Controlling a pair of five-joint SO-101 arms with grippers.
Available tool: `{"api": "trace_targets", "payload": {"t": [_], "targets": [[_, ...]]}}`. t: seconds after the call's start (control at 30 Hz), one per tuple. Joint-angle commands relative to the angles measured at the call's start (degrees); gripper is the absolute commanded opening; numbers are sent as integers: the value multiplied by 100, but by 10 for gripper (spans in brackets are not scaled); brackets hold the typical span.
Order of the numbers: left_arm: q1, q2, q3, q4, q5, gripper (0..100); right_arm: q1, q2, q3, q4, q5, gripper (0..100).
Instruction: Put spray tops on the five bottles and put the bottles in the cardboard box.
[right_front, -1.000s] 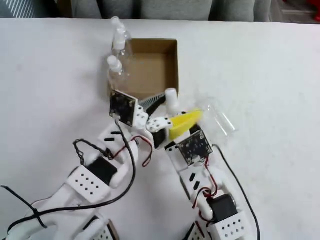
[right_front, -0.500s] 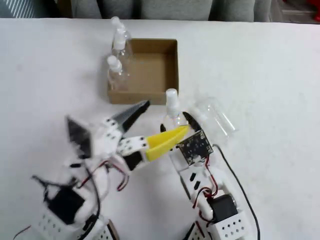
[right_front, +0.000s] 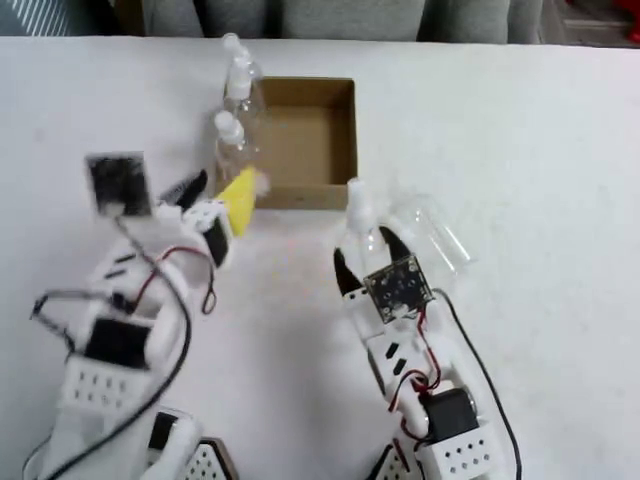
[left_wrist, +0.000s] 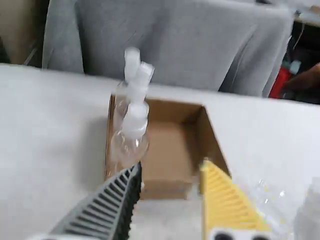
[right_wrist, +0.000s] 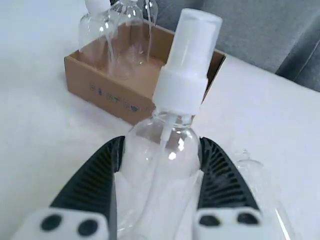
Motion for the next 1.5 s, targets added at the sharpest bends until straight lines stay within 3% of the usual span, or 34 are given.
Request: {"api": "trace_targets", "payload": {"t": [0.0, 0.23, 0.43, 0.67, 0.77, 0.93, 1.27, 1.47], "targets": [[-110, 954, -448, 457, 18, 37, -22, -48, 70, 198, 9, 21], [-321, 743, 844, -105, -9, 76, 400, -48, 105, -1095, -44, 17], [-822, -127, 1943, 88, -1503, 76, 699, 4, 88, -3178, -44, 16], [-1305, -1780, 3130, 475, -1952, 76, 444, 13, -325, -3398, -44, 16], [-1279, -2527, 3341, 1037, -1969, 76, 286, 127, -607, -3415, -44, 16], [-1332, -3609, 3455, 1943, -1969, 76, 277, 1420, -1653, -3424, -44, 16], [-1305, -4444, 3938, 1969, -1969, 76, 22, 4558, -3666, -3503, -44, 16], [-1323, -4444, 3938, 1978, -1969, 76, -48, 6290, -3701, -4910, -53, 16]]}}
